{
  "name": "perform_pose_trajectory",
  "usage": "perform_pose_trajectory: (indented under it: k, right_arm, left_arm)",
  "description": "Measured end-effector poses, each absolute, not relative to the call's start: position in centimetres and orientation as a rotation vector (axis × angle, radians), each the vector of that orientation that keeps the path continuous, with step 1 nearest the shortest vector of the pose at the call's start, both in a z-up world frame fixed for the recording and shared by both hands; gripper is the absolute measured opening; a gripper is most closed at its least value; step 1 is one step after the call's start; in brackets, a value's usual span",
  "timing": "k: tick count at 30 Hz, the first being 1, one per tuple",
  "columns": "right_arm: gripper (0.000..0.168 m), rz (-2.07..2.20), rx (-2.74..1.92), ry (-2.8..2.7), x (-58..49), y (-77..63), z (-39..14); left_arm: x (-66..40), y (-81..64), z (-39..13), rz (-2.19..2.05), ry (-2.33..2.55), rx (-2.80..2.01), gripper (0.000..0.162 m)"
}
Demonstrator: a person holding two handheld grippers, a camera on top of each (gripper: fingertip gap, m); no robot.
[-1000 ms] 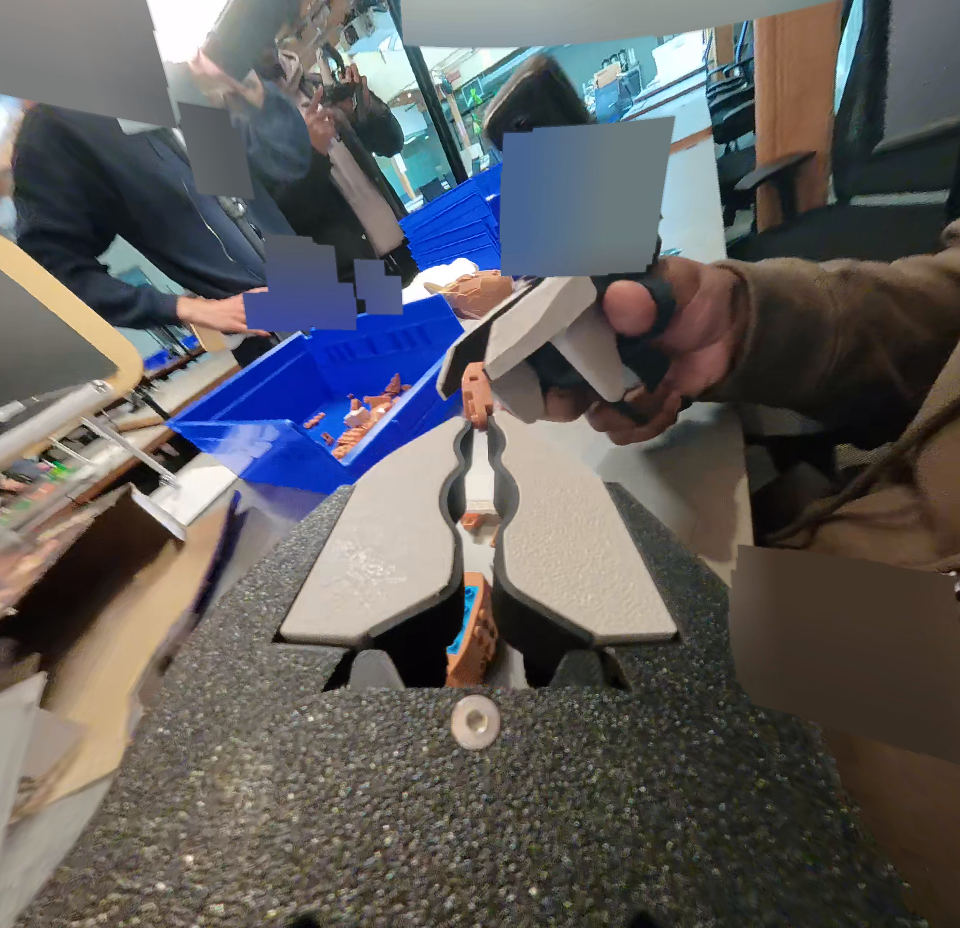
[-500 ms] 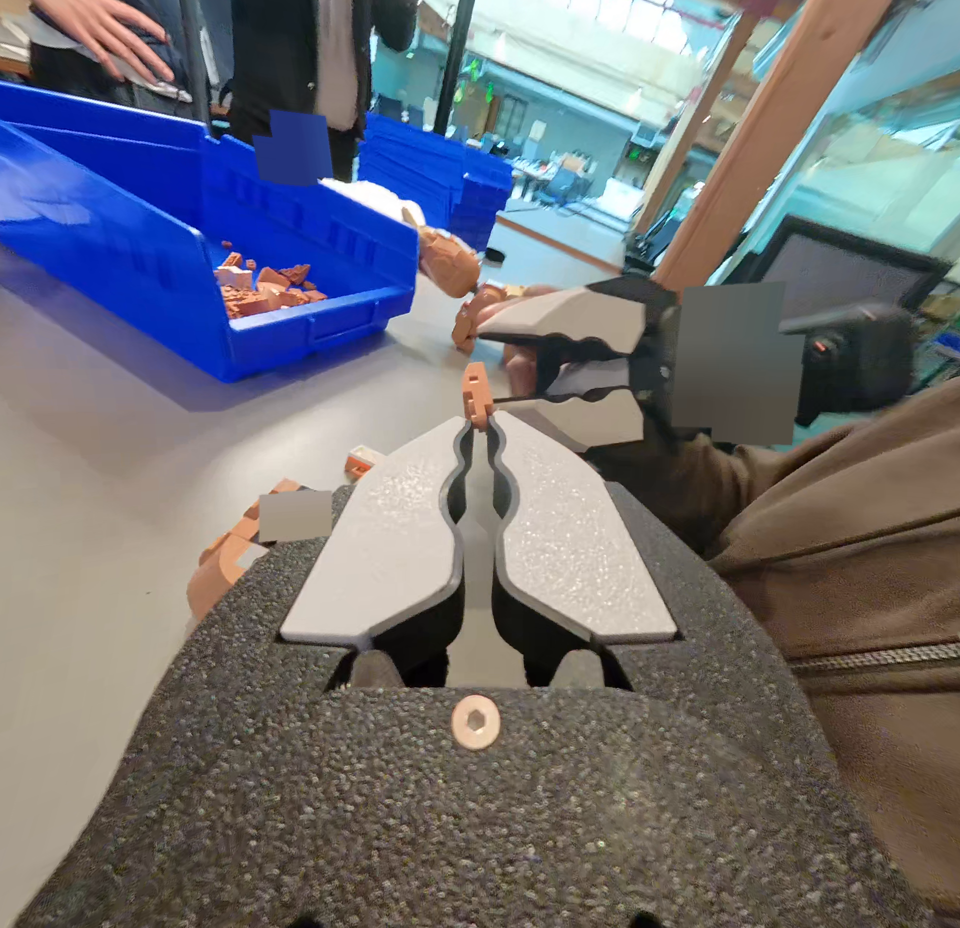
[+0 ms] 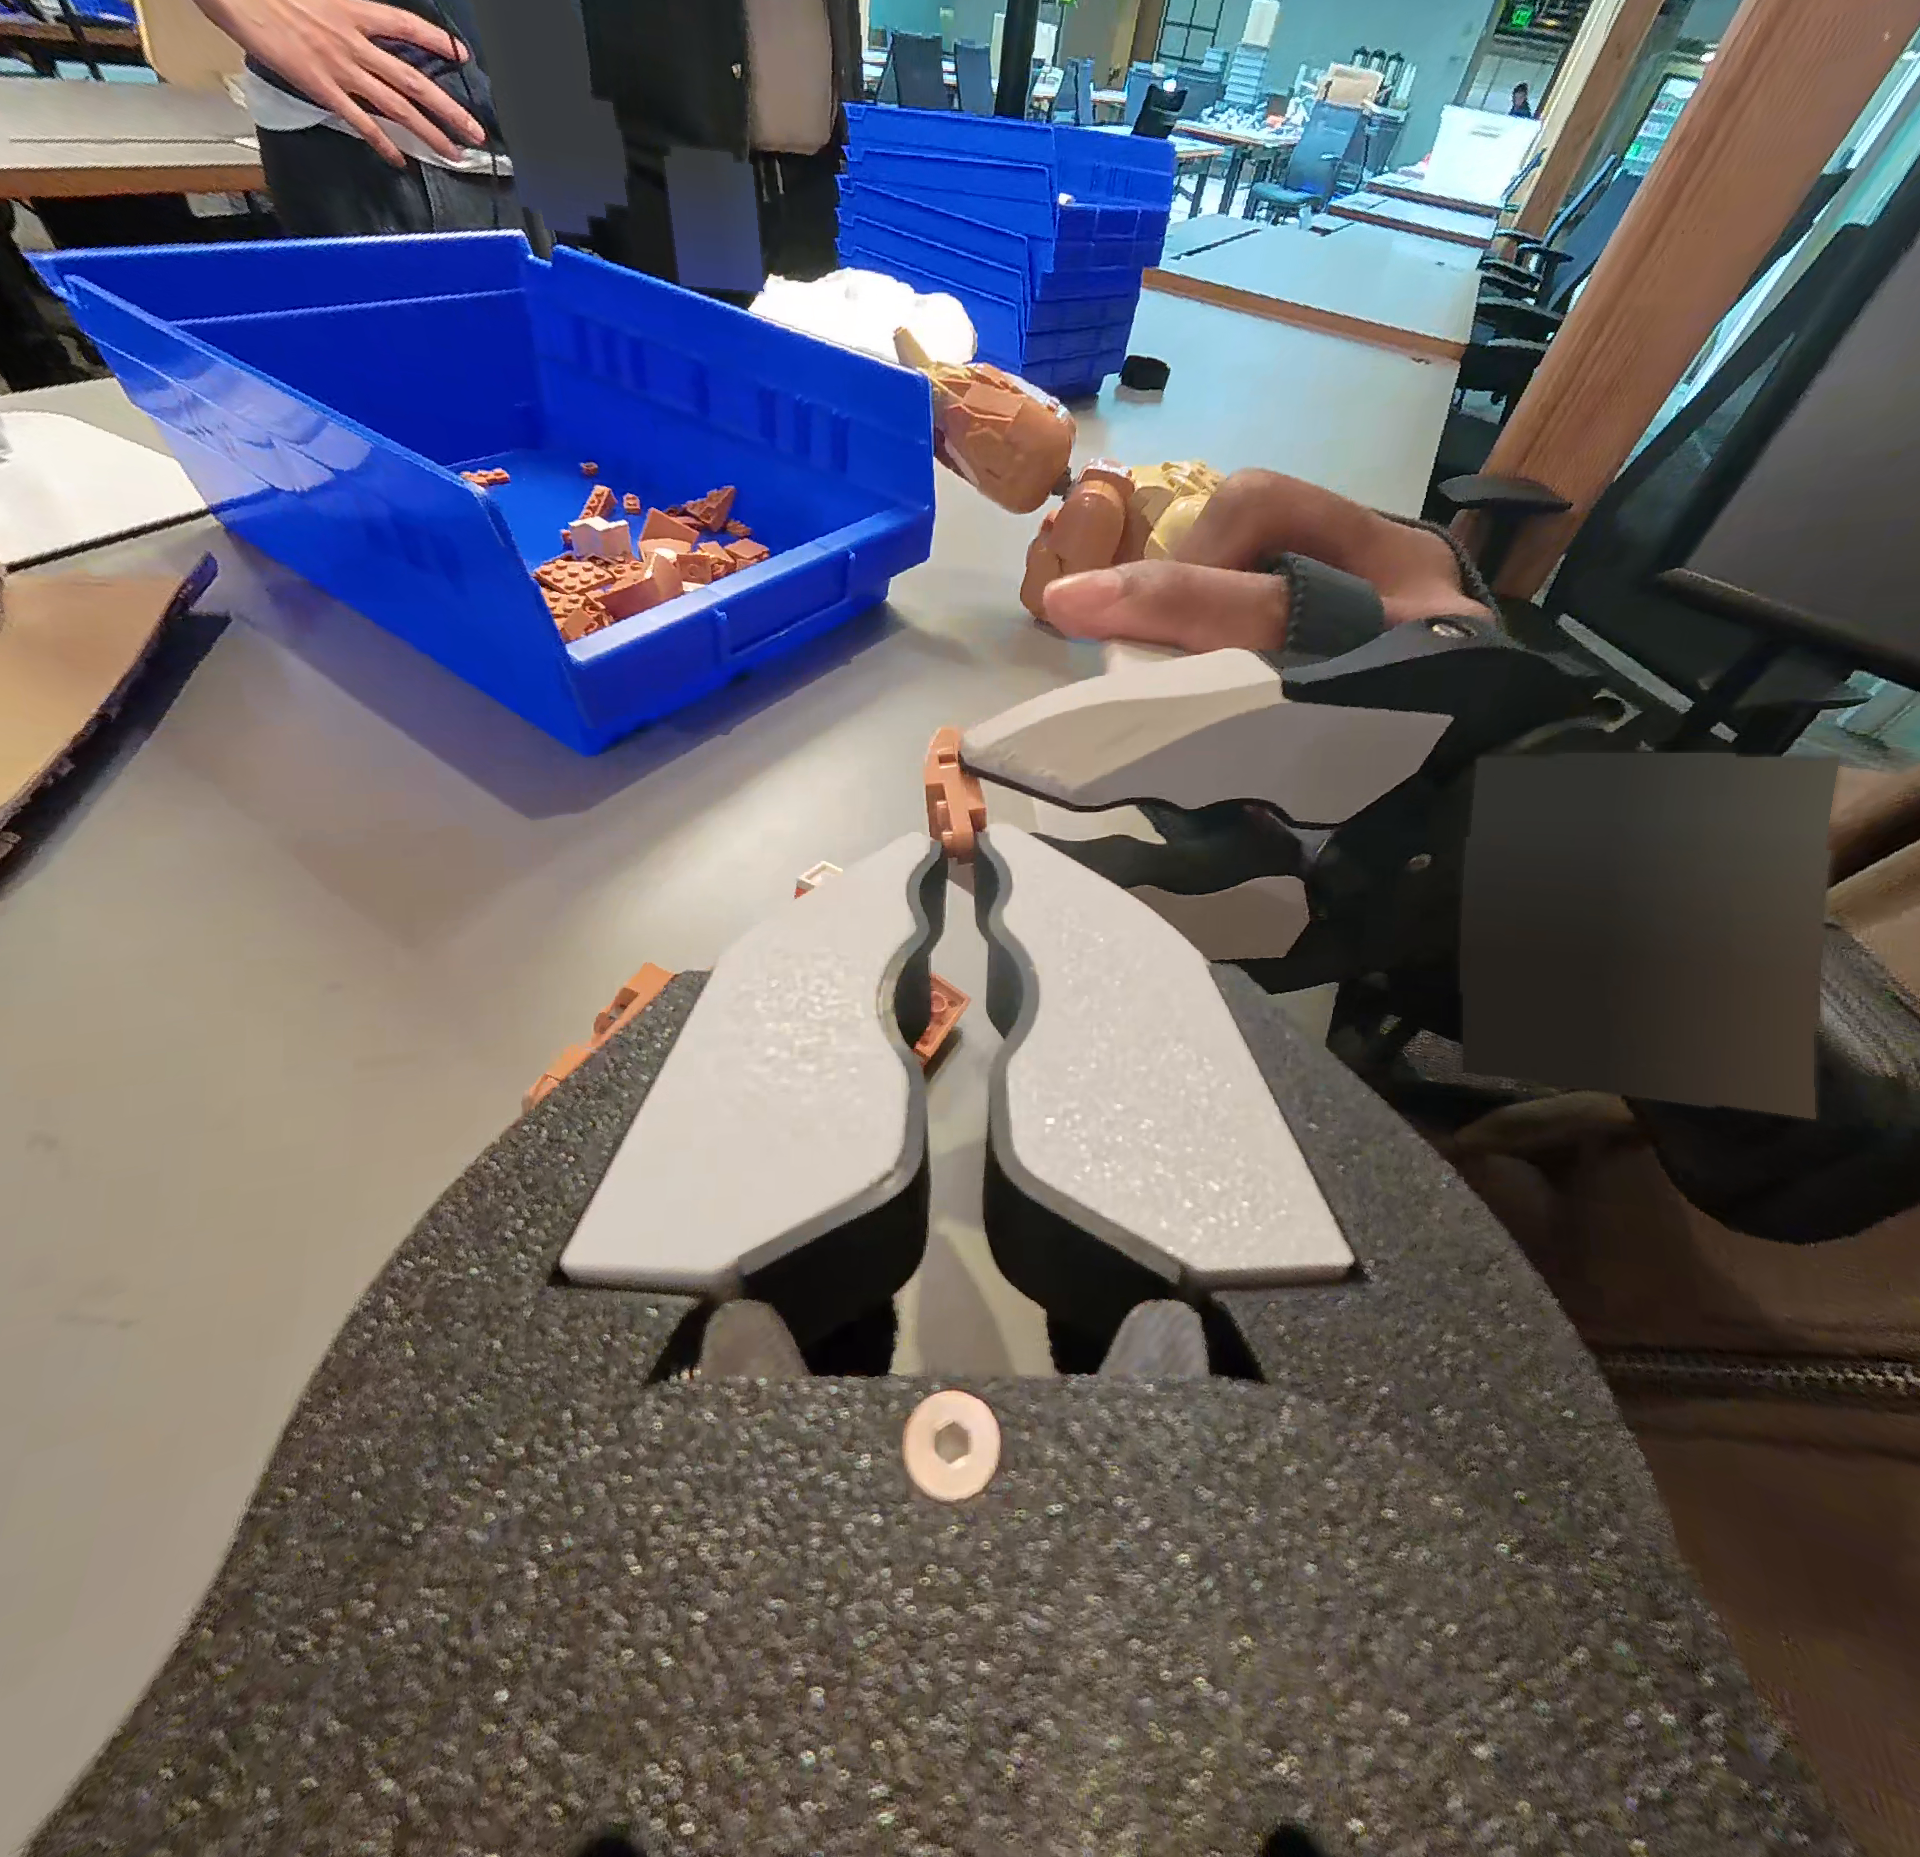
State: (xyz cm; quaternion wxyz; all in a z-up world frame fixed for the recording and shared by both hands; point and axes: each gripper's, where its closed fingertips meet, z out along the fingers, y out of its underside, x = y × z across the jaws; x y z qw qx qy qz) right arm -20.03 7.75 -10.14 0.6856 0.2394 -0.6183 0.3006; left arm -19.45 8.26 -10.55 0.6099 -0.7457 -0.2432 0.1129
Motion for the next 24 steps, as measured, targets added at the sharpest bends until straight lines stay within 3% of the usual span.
perform_pose_trajectory:
  k: [16, 24]
  right_arm:
    - [0.015, 0.813, 0.525, -1.405, -19.0, 7.6, -9.7]
    - [0.015, 0.904, 0.535, -1.415, -18.4, 7.7, -9.6]
  left_arm:
    - [-18.8, 8.6, -10.2, 0.243, -0.479, -1.743, 0.004]
    - [-18.2, 8.8, -10.0, 0.039, -0.462, -1.690, 0.004]
